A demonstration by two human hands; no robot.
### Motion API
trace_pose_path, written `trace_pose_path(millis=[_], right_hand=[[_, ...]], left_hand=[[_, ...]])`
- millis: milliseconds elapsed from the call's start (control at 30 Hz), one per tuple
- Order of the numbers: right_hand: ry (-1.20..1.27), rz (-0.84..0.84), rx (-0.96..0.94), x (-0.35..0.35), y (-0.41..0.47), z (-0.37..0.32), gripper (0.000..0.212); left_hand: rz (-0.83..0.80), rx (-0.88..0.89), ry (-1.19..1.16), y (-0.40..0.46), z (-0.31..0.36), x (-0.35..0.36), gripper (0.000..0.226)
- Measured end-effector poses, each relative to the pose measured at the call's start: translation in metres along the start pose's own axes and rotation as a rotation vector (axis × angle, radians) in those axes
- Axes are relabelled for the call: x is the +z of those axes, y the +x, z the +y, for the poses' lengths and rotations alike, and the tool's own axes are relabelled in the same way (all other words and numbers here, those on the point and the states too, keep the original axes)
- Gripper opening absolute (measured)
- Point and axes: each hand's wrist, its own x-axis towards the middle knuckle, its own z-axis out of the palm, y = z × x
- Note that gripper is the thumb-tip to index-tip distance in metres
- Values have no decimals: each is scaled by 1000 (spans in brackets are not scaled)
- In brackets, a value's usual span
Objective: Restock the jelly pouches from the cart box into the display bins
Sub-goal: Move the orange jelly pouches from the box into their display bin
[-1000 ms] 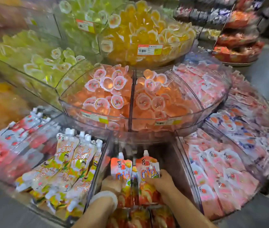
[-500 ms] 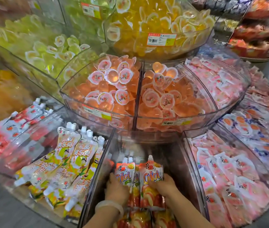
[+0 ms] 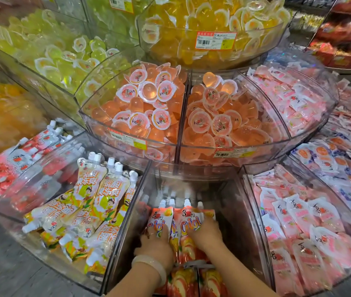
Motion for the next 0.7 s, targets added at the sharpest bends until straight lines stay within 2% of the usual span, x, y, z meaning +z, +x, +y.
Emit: trace_pose_path(millis=[67, 133, 267, 367, 533, 700], right_hand=[[-97, 61, -71, -7, -5, 1, 70], [-217, 35, -170, -13, -11, 1, 74], [-510, -259, -339, -10, -21, 6, 66], [-567, -359, -334, -8, -19, 14, 63], [-554, -374, -336, -10, -15, 14, 64], [-514, -177, -410, -35, -11, 8, 69]], left_hand=[[43, 38, 48, 0, 2, 1, 61], [90, 139, 90, 1, 1, 6, 64], [-22, 199, 60, 14, -9, 15, 72], [-72, 202, 51, 19, -11, 16, 73], [-85, 200, 15, 16, -9, 6, 75], [142, 290, -78, 6, -7, -27, 77]])
